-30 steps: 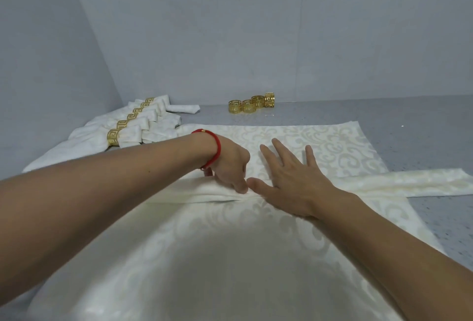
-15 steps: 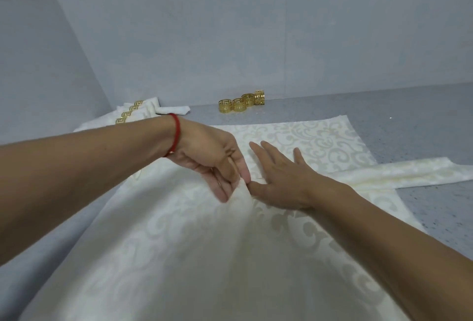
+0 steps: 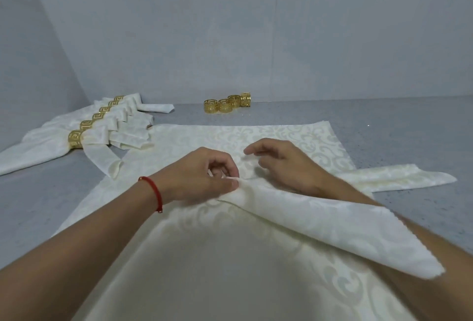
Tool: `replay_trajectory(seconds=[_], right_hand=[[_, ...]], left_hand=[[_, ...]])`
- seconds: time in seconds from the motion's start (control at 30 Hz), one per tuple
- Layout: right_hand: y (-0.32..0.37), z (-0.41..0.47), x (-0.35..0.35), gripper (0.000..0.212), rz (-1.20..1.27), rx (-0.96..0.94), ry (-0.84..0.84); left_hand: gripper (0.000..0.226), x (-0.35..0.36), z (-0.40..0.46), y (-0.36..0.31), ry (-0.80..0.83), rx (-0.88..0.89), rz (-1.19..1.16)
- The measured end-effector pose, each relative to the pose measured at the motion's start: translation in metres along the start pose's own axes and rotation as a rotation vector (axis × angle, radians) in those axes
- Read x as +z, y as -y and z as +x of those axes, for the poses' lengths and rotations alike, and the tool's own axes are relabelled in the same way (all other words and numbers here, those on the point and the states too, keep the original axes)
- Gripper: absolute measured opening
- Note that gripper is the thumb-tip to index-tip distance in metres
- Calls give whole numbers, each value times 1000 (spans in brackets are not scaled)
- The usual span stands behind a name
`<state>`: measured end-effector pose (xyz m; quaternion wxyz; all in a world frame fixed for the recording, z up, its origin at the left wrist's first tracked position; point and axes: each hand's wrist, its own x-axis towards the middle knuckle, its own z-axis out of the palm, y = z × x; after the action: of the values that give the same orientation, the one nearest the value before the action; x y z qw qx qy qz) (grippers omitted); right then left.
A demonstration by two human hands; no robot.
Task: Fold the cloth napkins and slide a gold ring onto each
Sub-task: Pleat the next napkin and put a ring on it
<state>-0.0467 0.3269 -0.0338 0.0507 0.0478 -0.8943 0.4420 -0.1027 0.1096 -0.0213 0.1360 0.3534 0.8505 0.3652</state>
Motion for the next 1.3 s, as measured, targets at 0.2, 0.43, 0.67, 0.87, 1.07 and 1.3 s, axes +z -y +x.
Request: replay_trajectory(seconds=[0.2,0.43,0.67,0.87,1.07,1.3], right_hand=[[13,-9,-59,19,-653,100,301],[26,-3,-52,32,-850,244,432],[58,-17,-38,16,-982,213,395],[67,-9,-80,35,-311,441,692],[40,-9,-100,42,-281,216,870],[30,-5,-84,15,-357,163,692]], left_hand=[[3,9,9,4,4,8,34],[10,21,4,5,-116,22,-65],[10,24,5,2,-133,79,26],[10,26,6,4,-133,84,53],[12,25,6,6,-122,75,32],[12,23,8,7,-82,45,18]])
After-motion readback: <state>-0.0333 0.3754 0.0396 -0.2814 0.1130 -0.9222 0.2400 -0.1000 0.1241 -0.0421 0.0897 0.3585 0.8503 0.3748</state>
